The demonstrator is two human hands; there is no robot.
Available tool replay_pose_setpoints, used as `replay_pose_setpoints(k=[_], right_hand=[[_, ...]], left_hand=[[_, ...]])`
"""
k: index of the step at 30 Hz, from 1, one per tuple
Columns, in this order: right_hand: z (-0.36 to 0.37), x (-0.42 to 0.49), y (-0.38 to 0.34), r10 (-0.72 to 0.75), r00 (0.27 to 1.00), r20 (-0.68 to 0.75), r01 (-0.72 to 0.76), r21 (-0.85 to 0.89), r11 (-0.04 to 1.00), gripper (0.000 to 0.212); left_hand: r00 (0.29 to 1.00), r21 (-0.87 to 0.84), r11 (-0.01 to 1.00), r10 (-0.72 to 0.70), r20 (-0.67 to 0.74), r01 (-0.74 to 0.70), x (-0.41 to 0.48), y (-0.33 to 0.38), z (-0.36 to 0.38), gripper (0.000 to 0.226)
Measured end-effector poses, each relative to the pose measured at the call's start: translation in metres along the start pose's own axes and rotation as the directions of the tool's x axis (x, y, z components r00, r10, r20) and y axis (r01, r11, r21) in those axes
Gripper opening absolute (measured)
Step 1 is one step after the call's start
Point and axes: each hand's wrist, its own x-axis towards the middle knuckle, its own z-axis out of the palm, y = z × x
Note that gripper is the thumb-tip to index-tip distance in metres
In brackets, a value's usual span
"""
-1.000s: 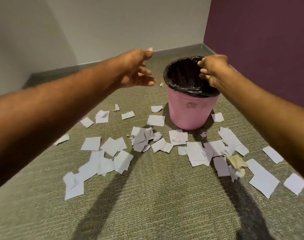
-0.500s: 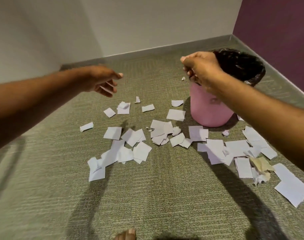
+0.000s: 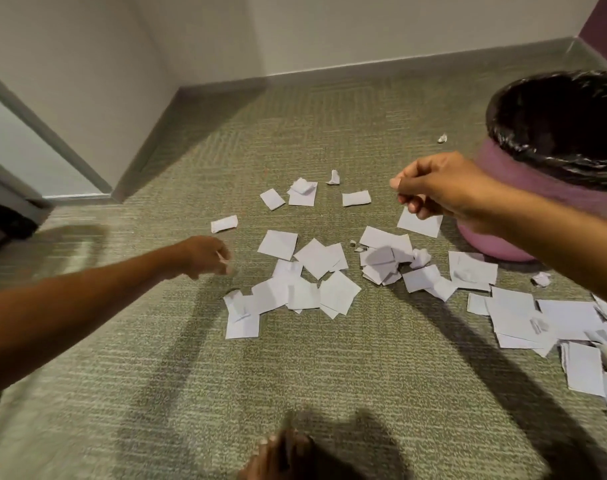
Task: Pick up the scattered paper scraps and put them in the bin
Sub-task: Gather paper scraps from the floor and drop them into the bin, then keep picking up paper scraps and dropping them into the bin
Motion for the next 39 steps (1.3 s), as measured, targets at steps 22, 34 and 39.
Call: replay_pose_setpoints(k=[22,34,39], right_hand=[[0.219,0.045,0.142,-0.224,0.921,0.319,0.381,-0.62,0.685,0.045],[0.244,0.028,0.147,-0.245,0.924,0.293,0.381,-0.763,0.523,0.055],[0.259,0.031,0.136,-0.274,0.898,0.344,0.439,-0.75,0.494,0.056]], left_hand=[[0.928,-0.29,0.924,0.142,-0.344,-0.249,0.011,-0.078,0.126,0.058],[0.882,-0.055,0.921,0.35,-0.316,-0.385,-0.006,-0.078,0.15,0.081],[0.923,0.033,0.962,0.269,-0.274,-0.271,-0.001,-0.066,0.154,0.118]])
